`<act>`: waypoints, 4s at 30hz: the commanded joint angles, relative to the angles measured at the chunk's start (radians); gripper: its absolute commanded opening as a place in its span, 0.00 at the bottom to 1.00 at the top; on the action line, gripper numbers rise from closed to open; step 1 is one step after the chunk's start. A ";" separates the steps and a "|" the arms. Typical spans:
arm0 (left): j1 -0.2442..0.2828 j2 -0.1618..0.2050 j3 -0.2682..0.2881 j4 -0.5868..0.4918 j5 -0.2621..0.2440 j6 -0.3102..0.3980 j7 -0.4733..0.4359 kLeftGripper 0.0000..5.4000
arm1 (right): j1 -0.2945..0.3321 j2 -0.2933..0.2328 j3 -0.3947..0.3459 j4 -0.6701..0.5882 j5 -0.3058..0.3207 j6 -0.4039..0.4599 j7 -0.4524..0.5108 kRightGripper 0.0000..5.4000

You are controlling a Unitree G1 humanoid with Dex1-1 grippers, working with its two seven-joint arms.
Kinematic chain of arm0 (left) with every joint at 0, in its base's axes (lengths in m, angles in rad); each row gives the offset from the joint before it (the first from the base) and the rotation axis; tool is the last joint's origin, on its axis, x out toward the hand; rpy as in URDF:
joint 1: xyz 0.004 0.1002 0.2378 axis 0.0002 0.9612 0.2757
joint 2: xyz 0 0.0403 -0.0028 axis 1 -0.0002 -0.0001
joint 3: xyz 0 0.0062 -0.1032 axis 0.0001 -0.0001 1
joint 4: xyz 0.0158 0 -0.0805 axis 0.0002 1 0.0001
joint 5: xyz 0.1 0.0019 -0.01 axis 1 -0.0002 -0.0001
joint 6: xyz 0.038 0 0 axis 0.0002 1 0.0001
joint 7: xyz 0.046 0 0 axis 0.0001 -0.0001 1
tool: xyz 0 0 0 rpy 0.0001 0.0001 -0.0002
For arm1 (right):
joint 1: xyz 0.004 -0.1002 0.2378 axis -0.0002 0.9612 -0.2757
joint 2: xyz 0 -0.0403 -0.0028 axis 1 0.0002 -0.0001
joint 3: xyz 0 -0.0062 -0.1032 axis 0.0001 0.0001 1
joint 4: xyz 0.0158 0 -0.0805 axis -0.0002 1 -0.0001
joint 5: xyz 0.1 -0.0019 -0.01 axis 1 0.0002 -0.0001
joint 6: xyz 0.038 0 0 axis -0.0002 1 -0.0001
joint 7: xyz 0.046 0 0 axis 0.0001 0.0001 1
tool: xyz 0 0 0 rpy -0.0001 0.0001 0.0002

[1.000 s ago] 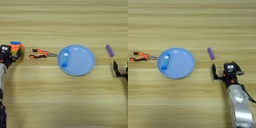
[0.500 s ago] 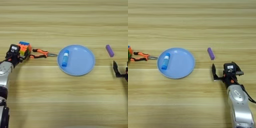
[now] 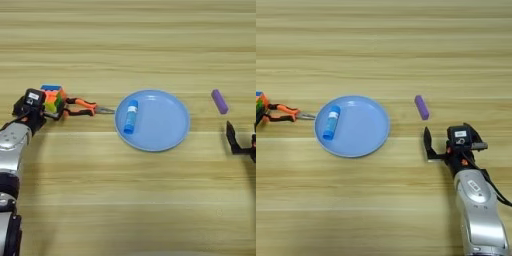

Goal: Move the objects on the table

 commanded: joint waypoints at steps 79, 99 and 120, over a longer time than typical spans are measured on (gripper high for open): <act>0.110 -0.247 0.025 -0.504 -0.033 0.130 0.257 1.00 | -0.415 -0.014 0.026 0.606 -0.001 -0.190 0.033 1.00; 0.128 -0.248 0.024 -0.567 -0.034 0.156 0.261 1.00 | -0.570 -0.008 0.036 0.954 -0.010 -0.291 0.026 1.00; 0.136 -0.253 0.021 -0.578 -0.033 0.159 0.264 1.00 | -0.575 -0.004 0.029 0.976 0.006 -0.324 0.035 0.57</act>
